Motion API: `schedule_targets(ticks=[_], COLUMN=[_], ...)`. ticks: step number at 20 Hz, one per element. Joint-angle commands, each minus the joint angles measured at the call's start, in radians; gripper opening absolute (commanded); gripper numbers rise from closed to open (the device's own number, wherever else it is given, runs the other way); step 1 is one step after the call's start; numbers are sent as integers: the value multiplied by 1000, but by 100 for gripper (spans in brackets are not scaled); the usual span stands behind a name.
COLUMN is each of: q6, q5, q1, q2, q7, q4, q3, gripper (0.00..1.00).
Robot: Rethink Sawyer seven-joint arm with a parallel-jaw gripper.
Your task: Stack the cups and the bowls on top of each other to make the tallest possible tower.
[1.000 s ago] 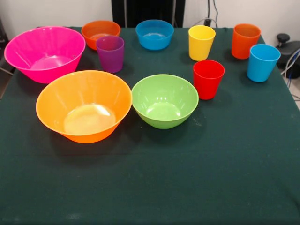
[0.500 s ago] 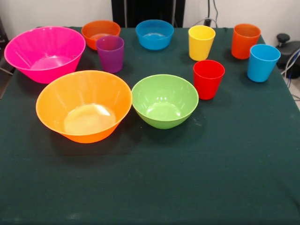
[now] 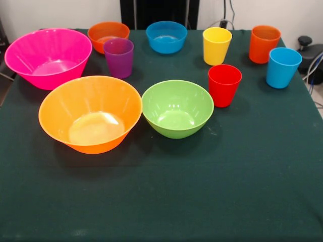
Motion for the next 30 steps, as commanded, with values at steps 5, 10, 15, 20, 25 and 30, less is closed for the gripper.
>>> schedule_targets(ticks=[5,10,15,20,25,30], q6=[-140,-203,-257,-299,-283,-172], q5=[-158,-196,-221,-227,-215,-175], q1=[-34,-24,6,21,45,27], q2=[152,237,316,375,349,225], q7=[89,118,142,149,156,129], q4=[149,121,87,64,65,95], q3=[-6,-18,-53,-68,-94,-67], gripper=[100,100,100,100,100,100])
